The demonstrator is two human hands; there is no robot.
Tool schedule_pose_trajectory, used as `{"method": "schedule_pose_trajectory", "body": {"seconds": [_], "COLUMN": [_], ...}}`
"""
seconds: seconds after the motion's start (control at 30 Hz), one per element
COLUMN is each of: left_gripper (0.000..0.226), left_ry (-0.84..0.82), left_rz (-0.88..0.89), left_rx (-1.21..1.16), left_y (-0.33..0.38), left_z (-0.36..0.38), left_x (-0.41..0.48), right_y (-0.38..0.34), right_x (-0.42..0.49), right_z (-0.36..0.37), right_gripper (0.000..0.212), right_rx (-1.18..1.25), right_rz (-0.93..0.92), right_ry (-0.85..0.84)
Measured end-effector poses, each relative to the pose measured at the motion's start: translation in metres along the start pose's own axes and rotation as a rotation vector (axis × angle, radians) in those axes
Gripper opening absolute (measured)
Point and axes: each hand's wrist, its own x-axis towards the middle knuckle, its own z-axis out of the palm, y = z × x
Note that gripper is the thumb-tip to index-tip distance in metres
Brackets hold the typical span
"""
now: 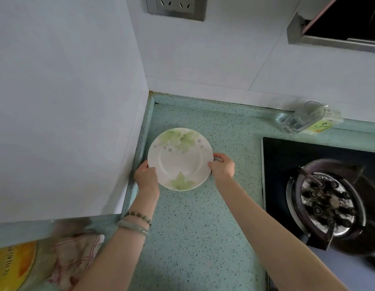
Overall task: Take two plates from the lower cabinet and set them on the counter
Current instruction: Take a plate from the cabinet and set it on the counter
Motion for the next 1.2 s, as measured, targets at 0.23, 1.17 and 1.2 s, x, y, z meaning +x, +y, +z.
{"method": "schedule_pose_trajectory", "body": {"seconds": [0.23, 1.17, 1.2], "left_gripper": [0.052, 0.053, 0.054], "left_ry": [-0.001, -0.029, -0.036], "left_rz": [0.003, 0.033, 0.039], "left_rx": [0.002, 0.112, 0.120], "left_y": [-0.001, -0.010, -0.010], "left_z": [-0.005, -0.012, -0.013], "left_x": [-0.005, -0.041, -0.042], "right_y": [0.006, 0.008, 0.008], "right_x": [-0.008, -0.019, -0.021], "right_z": [-0.005, 0.001, 0.000], "right_gripper": [0.037, 0.038, 0.039], "right_rx": [-0.047, -0.103, -0.119], "right_rz": [-0.015, -0.085, -0.101], "right_ry": [-0.014, -0.068, -0.081]}}
